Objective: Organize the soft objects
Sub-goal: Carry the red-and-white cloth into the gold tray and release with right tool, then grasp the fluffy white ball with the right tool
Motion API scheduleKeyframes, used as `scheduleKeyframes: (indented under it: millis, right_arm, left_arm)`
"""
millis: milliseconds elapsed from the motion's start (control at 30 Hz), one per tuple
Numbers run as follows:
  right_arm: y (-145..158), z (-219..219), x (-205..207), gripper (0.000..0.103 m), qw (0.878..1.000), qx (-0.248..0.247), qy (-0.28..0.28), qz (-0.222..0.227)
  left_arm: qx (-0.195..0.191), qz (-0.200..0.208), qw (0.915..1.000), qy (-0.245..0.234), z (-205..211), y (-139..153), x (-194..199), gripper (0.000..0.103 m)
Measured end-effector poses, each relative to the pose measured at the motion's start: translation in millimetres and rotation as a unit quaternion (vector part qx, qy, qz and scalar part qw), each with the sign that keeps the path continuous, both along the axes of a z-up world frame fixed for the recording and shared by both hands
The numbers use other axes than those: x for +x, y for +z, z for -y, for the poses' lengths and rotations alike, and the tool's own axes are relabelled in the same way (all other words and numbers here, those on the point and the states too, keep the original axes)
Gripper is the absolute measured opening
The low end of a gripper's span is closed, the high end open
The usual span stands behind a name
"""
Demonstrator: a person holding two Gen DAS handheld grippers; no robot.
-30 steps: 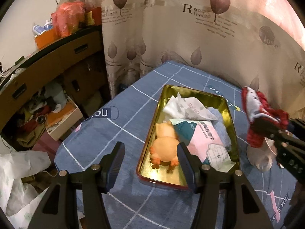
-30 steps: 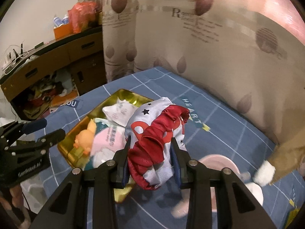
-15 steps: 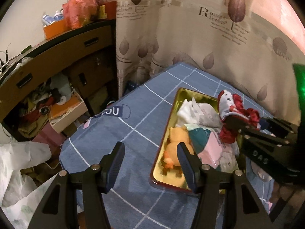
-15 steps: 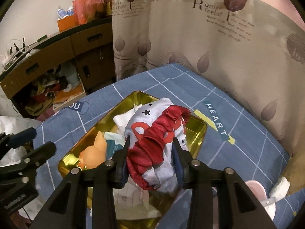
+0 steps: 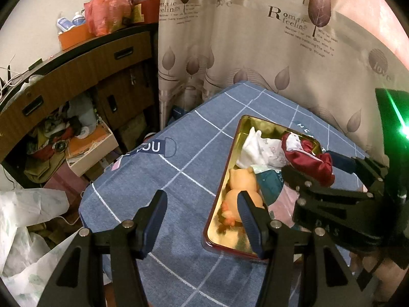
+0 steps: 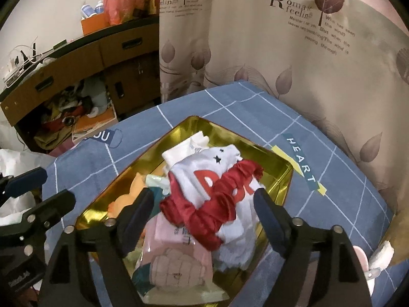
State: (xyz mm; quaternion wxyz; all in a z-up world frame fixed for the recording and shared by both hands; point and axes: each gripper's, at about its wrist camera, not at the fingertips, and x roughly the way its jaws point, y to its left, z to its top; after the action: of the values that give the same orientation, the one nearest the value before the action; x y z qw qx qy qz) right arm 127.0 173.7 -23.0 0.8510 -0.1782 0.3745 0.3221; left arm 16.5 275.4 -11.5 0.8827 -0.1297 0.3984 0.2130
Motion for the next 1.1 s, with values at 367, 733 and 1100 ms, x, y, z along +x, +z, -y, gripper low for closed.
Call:
scheduleKeyframes:
  millis: [367, 733, 1100]
  right_arm:
    - [14, 29, -35, 0.085, 1.000, 0.005, 0.004, 0.006]
    - [41, 114, -49, 0.087, 0.998, 0.023, -0.052, 0.042]
    - [16, 261, 22, 0.087, 0.972, -0.013, -0.233, 0.027]
  left_arm:
    - [0.003, 0.003, 1.0000, 0.002, 1, 0, 0, 0.058]
    - [0.013, 0.002, 0.9999, -0.004, 4, 1, 0, 0.058]
    - [0.014, -0.004, 0.9995, -0.027, 14, -5, 1, 0.058]
